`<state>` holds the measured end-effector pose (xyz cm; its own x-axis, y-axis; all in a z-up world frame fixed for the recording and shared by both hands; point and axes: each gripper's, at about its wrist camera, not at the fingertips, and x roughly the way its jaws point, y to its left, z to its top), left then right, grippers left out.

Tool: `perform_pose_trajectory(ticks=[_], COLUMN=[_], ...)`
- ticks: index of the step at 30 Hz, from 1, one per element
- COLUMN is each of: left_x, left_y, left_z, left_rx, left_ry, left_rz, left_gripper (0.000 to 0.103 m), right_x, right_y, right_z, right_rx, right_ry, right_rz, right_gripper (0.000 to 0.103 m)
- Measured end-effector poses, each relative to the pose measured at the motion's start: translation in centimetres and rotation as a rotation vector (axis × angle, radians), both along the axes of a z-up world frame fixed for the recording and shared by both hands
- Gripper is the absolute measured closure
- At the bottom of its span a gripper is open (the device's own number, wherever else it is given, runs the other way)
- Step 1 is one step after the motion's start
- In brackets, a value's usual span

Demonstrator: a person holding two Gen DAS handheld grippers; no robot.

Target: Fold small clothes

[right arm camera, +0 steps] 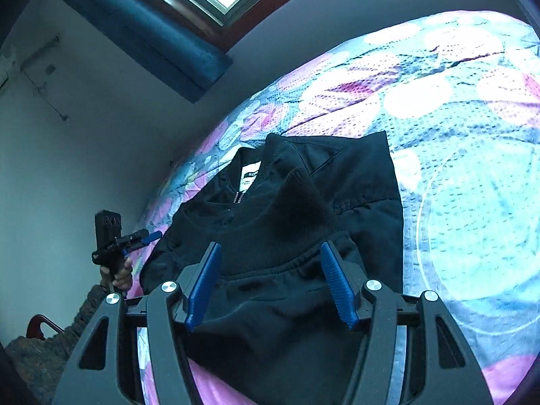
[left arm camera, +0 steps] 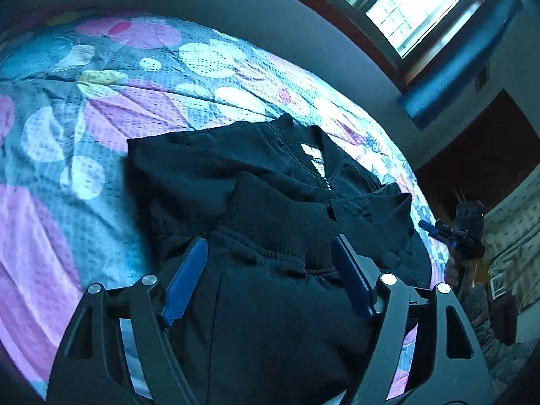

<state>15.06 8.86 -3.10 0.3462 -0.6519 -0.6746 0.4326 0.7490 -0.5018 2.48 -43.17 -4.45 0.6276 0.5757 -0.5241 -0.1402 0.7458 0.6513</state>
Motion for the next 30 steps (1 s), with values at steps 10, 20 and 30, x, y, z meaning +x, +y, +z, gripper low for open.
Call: perform_pose_trajectory(ticks=[10,20,30], left_x=[3.7,3.7,0.3], left_y=[-2.8,-4.2,-6.6], left_z=[-2.0,-2.3,-0.5], left_rx=[0.117,0.166,0.433], left_ry=[0.055,0.032,-0.217], left_rz=[-0.08,-0.093,-0.085], left_gripper=[0.027,0.042,0.082], right_x=[3.2,5.1,4.5], right_y=[0.7,0.8,2.3], right_z=[-0.8,-1.1,-0.6], right_rx=[-0.116,-0.147,-0.256], right_ry=[-0.025,-0.022,-0.01], right_rz=[0.066,0.093,0.05], right_gripper=[0.042,0.042,0.091])
